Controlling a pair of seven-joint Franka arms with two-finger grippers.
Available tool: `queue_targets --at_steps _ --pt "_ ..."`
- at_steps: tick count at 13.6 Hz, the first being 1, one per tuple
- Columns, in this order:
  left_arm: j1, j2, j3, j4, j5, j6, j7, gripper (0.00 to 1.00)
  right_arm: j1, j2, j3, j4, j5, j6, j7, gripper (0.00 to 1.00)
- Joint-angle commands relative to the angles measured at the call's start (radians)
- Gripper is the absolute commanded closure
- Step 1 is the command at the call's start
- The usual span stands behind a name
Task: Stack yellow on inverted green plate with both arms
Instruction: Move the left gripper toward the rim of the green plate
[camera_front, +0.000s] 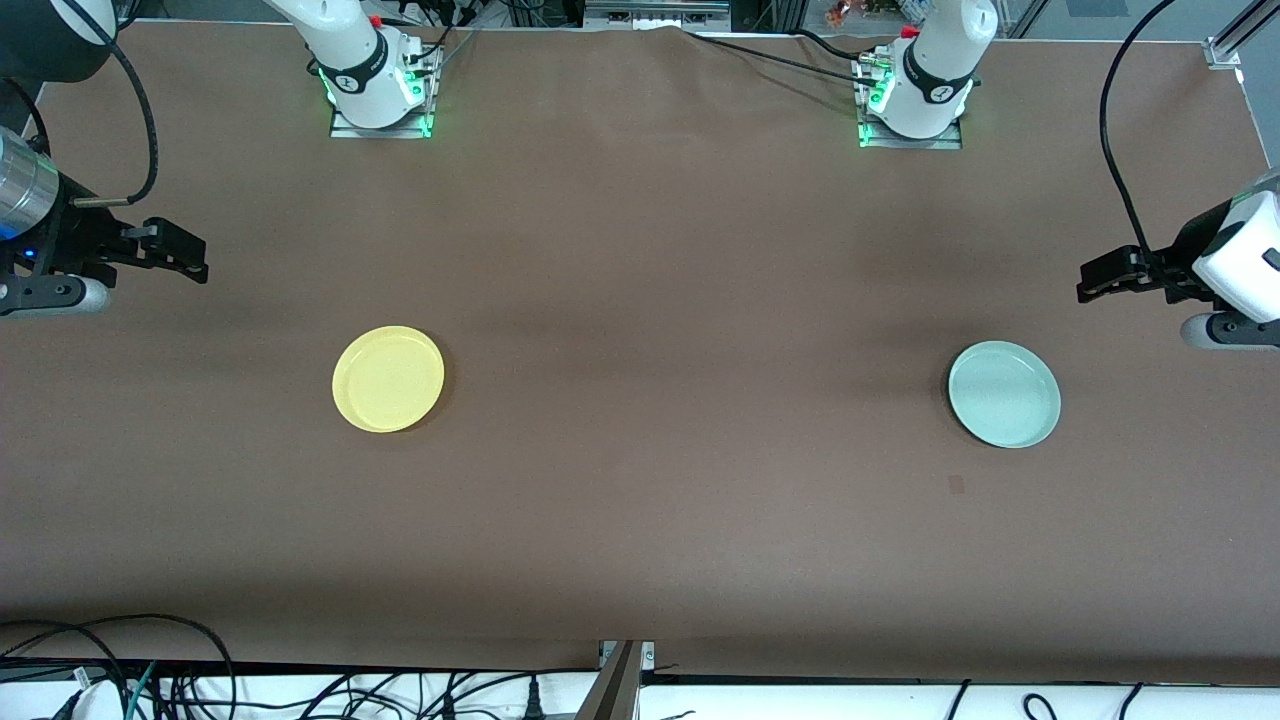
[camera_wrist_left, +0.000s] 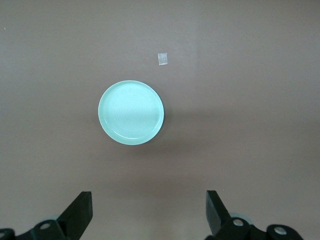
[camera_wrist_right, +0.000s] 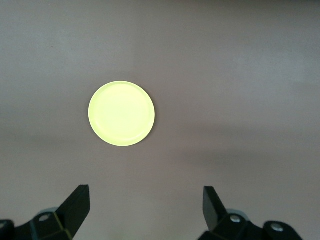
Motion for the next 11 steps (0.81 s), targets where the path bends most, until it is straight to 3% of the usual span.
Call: queue_targets --at_steps 1,5,8,11 --pt "-0.007 0.016 0.002 0.036 0.014 -0.022 0.014 0.00 -0.003 0.003 0.000 0.019 -0.010 -0.012 0.004 0.00" --pt "-0.001 0.022 0.002 0.037 -0.011 -0.031 0.012 0.00 -0.002 0.003 -0.002 0.019 -0.015 -0.013 -0.001 0.00" --pt "0.011 0.047 0.012 0.042 -0.095 -0.028 0.014 0.00 -0.002 0.003 -0.002 0.019 -0.020 -0.012 -0.003 0.00" --pt "0.051 0.071 0.018 0.074 -0.085 -0.028 0.024 0.00 -0.002 0.006 -0.002 0.019 -0.020 -0.015 -0.003 0.00"
